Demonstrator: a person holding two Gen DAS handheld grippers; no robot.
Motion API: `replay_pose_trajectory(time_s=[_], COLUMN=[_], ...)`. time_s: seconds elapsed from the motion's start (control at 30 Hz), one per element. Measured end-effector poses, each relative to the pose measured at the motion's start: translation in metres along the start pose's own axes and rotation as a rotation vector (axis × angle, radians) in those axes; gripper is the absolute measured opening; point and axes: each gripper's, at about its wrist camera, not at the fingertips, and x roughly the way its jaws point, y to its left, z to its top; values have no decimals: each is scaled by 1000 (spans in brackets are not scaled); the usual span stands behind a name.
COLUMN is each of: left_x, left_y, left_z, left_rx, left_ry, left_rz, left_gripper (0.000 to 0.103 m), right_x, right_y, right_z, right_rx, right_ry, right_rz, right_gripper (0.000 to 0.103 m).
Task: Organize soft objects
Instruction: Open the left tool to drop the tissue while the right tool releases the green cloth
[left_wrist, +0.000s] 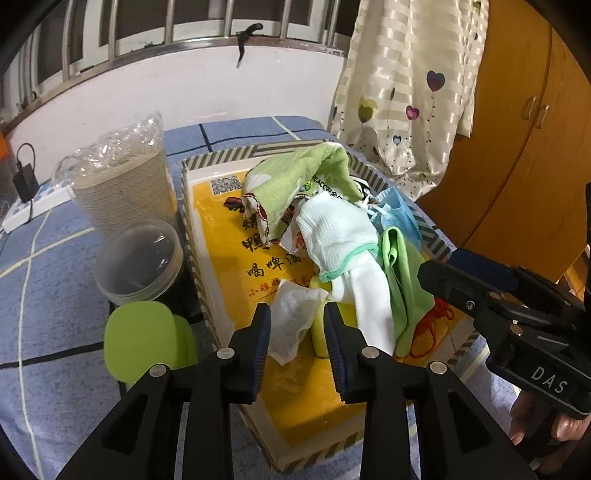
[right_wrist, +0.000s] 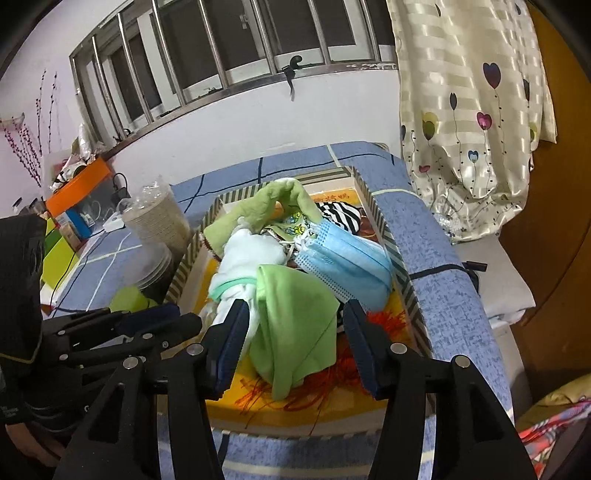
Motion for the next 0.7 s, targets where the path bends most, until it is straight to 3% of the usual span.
replay_pose_trajectory(time_s=[0.7], left_x=[-58], left_y=[-2], left_z=[-26], left_rx=[-5], left_ry=[-74], left_rz=[16], left_gripper=[32], right_x=[-39], right_y=[35], right_z=[-18], right_rx=[-72], right_ry=[-12], right_rz=[6], right_gripper=[54])
